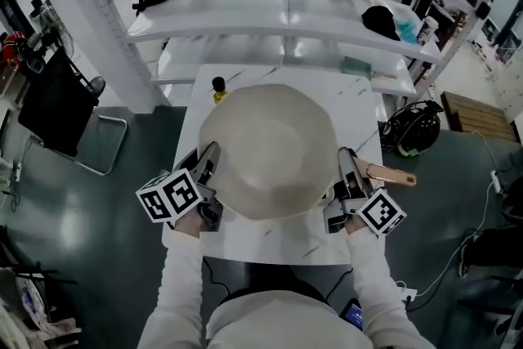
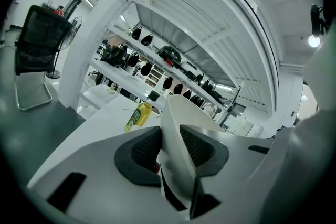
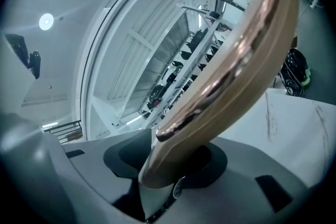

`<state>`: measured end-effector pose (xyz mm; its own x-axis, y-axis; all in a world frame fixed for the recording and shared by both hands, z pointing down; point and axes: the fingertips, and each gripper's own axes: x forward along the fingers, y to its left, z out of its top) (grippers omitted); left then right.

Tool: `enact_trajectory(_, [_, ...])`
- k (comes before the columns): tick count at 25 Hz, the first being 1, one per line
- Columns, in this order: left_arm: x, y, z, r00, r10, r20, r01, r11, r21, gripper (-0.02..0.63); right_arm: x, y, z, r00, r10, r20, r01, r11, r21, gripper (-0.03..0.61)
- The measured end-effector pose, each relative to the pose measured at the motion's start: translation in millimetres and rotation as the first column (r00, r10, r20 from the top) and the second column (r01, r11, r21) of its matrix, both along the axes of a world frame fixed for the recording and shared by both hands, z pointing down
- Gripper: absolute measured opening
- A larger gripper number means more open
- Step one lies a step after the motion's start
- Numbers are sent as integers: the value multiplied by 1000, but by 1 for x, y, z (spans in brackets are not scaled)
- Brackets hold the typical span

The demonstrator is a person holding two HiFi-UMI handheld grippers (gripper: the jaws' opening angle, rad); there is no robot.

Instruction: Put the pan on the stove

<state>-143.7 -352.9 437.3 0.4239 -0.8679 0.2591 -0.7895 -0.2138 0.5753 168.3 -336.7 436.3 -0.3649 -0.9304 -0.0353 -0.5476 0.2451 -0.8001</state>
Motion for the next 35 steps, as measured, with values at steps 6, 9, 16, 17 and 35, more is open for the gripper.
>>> enact_trajectory(6, [2,-18,1,1000,-7,16,7,1000,-5,118,0,-22,6,1000,-21,22,21,1000,-9,183])
enact_trajectory(9, [1,-27,4,1000,-14,20,15,1000,-11,118,-3,-32,6,999,-35,38,36,999,-6,183])
enact_trajectory(16, [-2,-43,8,999,-29,22,29,999,-20,118,-4,-53,15,999,-43,24,44,999,-28,183])
enact_trajectory(17, [-2,-45,8,999,-30,23,31,999,-22,118,-4,-55,16,999,-43,32,44,998,-35,183])
enact_trajectory(35, [-1,-61,22,998,-44,46,46,998,-52,120,-8,-77,35,994,-85,64,88,995,-47,184])
